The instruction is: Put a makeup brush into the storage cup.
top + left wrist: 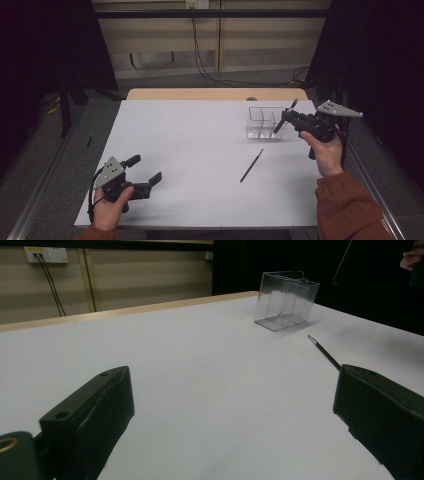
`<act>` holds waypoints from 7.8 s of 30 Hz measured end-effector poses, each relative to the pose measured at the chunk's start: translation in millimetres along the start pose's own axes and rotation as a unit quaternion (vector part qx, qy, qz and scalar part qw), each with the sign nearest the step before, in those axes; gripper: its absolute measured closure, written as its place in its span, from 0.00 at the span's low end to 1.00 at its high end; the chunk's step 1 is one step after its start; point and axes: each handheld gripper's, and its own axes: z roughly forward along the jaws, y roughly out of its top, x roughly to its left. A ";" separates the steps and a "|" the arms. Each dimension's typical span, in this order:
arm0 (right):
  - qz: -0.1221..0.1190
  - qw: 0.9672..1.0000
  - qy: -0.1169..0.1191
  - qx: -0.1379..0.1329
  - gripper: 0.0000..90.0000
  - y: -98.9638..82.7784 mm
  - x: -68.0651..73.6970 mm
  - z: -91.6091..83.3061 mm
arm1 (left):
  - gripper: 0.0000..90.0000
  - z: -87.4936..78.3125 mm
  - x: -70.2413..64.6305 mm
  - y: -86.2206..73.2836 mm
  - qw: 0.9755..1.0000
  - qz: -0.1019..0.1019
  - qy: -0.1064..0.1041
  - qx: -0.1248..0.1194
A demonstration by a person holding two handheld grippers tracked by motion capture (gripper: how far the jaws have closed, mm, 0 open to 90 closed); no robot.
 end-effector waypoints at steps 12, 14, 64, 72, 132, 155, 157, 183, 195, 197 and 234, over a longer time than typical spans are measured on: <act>-0.008 1.000 -0.025 0.001 0.86 12.9 -13.7 10.8 | 0.03 0.2 -0.3 -0.3 1.000 0.004 0.002 0.002; -0.008 1.000 -0.025 -0.002 0.86 15.5 -16.0 10.8 | 0.03 0.4 -0.7 -0.3 1.000 0.005 0.003 0.002; -0.005 0.996 -0.078 0.051 0.86 -4.4 -44.8 43.4 | 0.03 0.4 -1.6 -0.5 1.000 0.012 0.001 0.009; -0.005 0.996 -0.073 0.059 0.86 -10.1 -44.7 47.3 | 0.03 0.1 -0.8 -0.5 1.000 0.015 -0.002 0.009; 0.005 0.995 -0.073 0.062 0.31 -29.0 -44.7 53.6 | 0.03 0.9 -2.3 -0.9 1.000 0.026 -0.003 0.013; 0.027 0.997 -0.061 0.039 0.00 -37.7 -33.3 36.7 | 0.03 0.5 -1.7 -0.5 1.000 0.024 0.000 0.011; 0.033 0.997 -0.060 0.036 0.00 -38.2 -31.3 32.9 | 0.03 0.2 -1.6 -0.4 1.000 0.023 0.002 0.011; 0.008 0.998 -0.055 0.031 0.00 -62.3 5.9 -8.3 | 0.03 -0.6 -2.3 -0.2 1.000 0.027 0.002 0.010; 0.006 0.998 -0.048 0.029 0.01 -73.1 21.1 -27.1 | 0.03 -4.1 -3.9 -0.7 1.000 0.026 0.011 0.006; 0.005 0.998 -0.051 0.025 0.01 -76.4 24.2 -32.3 | 0.03 -4.8 -3.8 -0.8 1.000 0.025 0.012 0.006; -0.002 0.998 -0.054 0.031 0.01 -105.9 45.0 -73.6 | 0.03 -10.4 -6.6 -1.5 1.000 0.026 0.011 0.005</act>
